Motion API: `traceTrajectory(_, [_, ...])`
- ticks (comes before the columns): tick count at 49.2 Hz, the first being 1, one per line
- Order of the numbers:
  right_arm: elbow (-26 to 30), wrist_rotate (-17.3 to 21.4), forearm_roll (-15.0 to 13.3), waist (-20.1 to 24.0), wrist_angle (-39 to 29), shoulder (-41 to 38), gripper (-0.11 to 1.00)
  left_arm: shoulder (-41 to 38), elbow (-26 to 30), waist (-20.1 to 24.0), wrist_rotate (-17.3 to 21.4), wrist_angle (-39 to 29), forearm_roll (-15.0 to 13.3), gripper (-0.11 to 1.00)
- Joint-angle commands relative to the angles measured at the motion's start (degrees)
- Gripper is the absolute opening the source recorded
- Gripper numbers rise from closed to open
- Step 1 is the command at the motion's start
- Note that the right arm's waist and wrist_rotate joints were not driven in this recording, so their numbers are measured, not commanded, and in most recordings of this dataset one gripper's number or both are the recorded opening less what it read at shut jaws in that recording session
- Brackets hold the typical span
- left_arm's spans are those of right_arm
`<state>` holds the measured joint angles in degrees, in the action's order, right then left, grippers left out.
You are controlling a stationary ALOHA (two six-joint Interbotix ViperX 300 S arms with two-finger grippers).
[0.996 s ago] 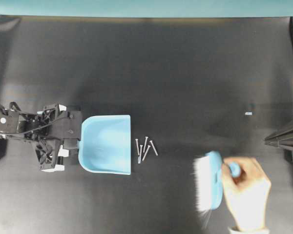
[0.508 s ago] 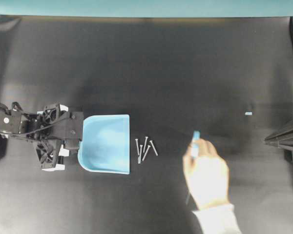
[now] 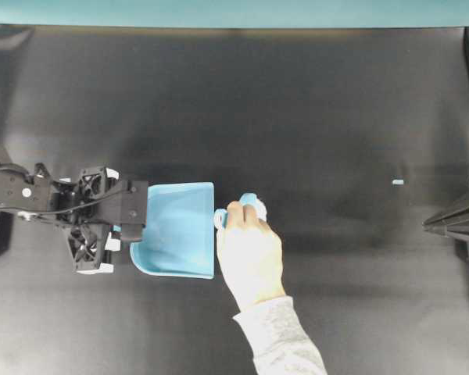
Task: Hold the dustpan with the left arm, while a human hand uses a hand brush to gather screws into the dustpan.
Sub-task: 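Hold the dustpan steady with the left gripper while screws are brushed in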
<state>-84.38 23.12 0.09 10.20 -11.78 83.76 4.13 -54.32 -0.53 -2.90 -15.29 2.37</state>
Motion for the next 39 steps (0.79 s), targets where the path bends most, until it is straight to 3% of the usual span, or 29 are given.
traceTrajectory(1, [0.3, 0.0, 0.0, 0.0, 0.5, -0.3, 0.0, -0.1, 1.1, 0.3, 0.4, -3.2, 0.2, 0.3])
traceTrajectory(14, [0.3, 0.1, 0.0, 0.0, 0.6, -0.3, 0.0, 3.3, 4.5, 1.0, 4.0, -11.2, 0.2, 0.3])
traceTrajectory(39, [0.3, 0.1, 0.0, 0.0, 0.6, -0.3, 0.0, -1.2, 7.7, 0.8, 3.7, -12.5, 0.2, 0.3])
